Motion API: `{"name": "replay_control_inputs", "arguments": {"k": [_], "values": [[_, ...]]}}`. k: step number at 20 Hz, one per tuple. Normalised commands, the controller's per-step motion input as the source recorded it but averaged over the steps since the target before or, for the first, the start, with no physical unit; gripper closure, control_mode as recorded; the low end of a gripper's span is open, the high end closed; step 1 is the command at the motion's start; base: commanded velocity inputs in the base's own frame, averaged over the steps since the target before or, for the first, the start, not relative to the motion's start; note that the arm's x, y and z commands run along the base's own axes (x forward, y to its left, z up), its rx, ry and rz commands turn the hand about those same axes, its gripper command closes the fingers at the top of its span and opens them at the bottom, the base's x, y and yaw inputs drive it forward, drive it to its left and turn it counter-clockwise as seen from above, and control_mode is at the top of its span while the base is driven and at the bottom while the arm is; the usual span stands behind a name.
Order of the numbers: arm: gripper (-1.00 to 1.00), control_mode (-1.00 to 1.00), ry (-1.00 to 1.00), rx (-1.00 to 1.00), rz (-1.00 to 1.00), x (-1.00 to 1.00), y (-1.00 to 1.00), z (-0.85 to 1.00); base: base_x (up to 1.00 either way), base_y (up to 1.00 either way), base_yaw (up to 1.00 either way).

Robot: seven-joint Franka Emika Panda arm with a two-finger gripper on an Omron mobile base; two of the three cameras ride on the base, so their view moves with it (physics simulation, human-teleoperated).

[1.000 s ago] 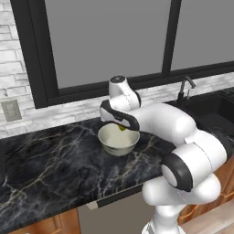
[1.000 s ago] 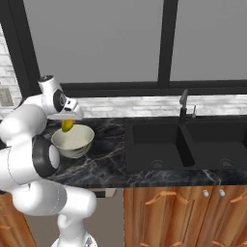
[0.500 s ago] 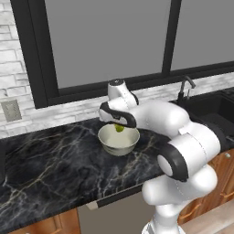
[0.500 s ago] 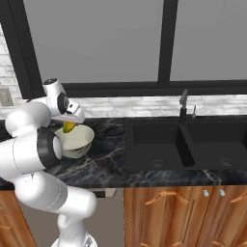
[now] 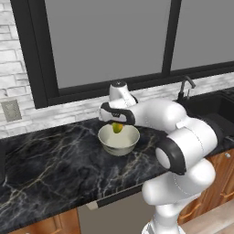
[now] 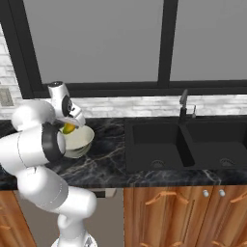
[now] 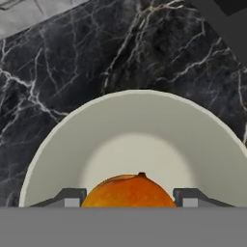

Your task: Pick the peachs from the cabinet and place them in one bowl. Pick the mango from the sink and place it in the other bowl.

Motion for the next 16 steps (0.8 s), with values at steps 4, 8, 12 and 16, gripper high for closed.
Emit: {"name": "replay_control_inputs", "arguments": {"k": [4,8,12,16], "values": [[1.0,-1.0,0.0,0.01,-0.08,0.05,0.01,-0.18,0.0,0.0,0.0],[1.0,-1.0,0.0,0.01,-0.09,0.0,0.0,-0.17,0.0,0.0,0.0],[1.0,-1.0,0.0,0.01,-0.09,0.0,0.0,-0.18,0.0,0.0,0.0],[1.0,-1.0,0.0,0.01,-0.09,0.0,0.0,-0.16,0.0,0.0,0.0]]}}
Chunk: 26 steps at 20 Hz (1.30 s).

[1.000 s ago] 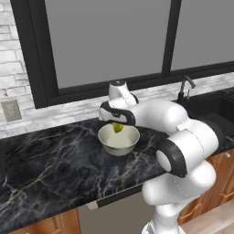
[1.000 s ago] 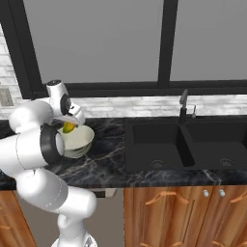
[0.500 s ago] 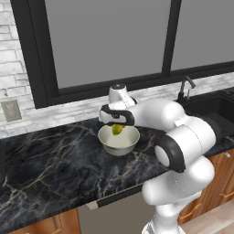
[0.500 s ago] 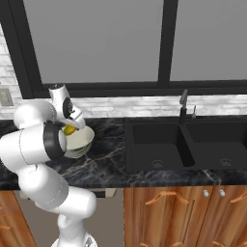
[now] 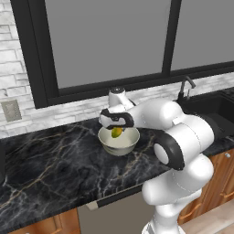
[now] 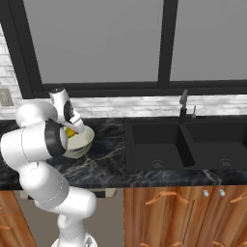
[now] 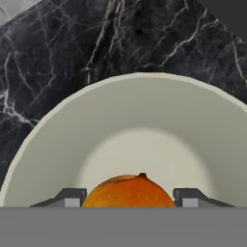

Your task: Pick the peachs from the cabinet and place them in one bowl. Pick the mango from the sink and place it in the other bowl.

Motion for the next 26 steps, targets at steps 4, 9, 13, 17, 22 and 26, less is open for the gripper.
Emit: {"name": "replay_control_inputs", "arguments": {"k": [4,9,13,17,22,26], "values": [[1.0,-1.0,0.01,0.01,-0.08,0.0,0.0,-0.17,0.0,0.0,0.0],[1.0,-1.0,0.02,0.01,-0.07,0.0,0.0,-0.16,0.0,0.0,0.0],[1.0,-1.0,0.02,0.01,-0.05,0.0,-0.01,-0.13,0.0,0.0,0.0],[1.0,-1.0,0.07,0.01,-0.04,0.0,-0.02,-0.12,0.0,0.0,0.0],[1.0,-1.0,0.05,0.0,-0.04,0.01,-0.02,-0.1,0.0,0.0,0.0],[1.0,-1.0,0.02,0.0,-0.03,0.01,-0.02,-0.09,0.0,0.0,0.0]]}}
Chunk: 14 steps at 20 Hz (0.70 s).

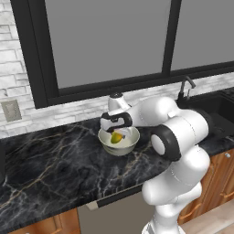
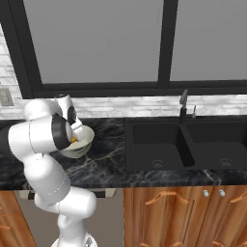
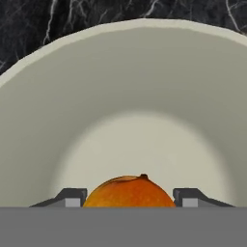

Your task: Pick the peachs from the cabinet and place them in one bowl. Pick the mango from the sink and place it in the other bowl.

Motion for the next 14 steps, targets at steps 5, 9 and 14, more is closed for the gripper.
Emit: {"name": "replay_control_inputs", "arguments": {"k": [5,9,14], "values": [[1.0,-1.0,0.0,0.0,-0.03,0.01,0.0,-0.1,0.0,0.0,0.0],[1.0,-1.0,0.0,0.0,-0.03,0.03,0.0,-0.12,0.0,0.0,0.0],[1.0,-1.0,0.0,0.0,-0.02,0.01,0.0,-0.09,0.0,0.0,0.0]]}}
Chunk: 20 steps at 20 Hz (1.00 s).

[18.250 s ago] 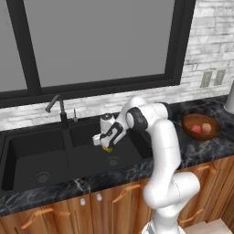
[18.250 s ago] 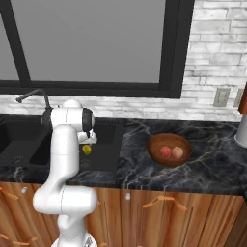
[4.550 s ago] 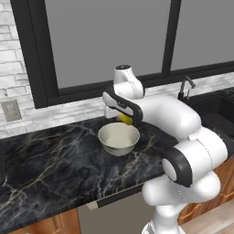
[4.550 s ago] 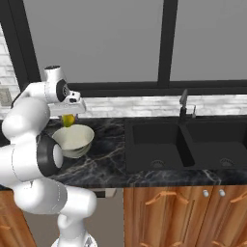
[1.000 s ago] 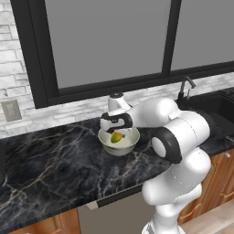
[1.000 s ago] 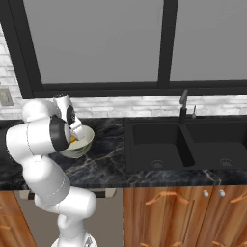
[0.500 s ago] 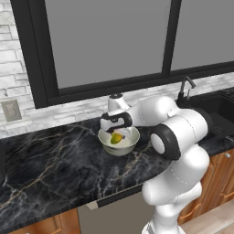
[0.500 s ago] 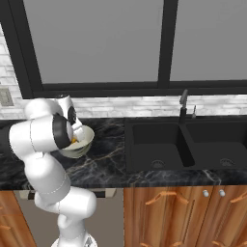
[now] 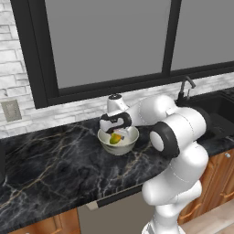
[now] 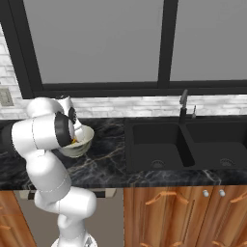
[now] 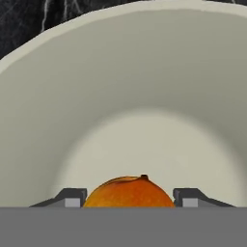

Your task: Pick the peachs from the cabinet and place them in one bowl. Pick the mango from the sink and place it in the other bowl.

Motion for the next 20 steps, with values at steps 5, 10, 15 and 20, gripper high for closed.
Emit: {"name": "replay_control_inputs", "arguments": {"k": [5,10,15,20], "values": [[1.0,-1.0,0.0,0.0,-0.02,-0.01,0.0,-0.08,0.0,0.0,0.0],[-1.0,-1.0,0.0,0.0,-0.02,-0.11,-0.01,-0.05,0.0,0.0,0.0],[-1.0,-1.0,0.0,0.0,-0.02,-0.2,-0.05,0.0,0.0,0.0,0.0],[-1.0,-1.0,0.0,0.0,-0.02,-0.21,-0.06,0.0,0.0,0.0,0.0]]}}
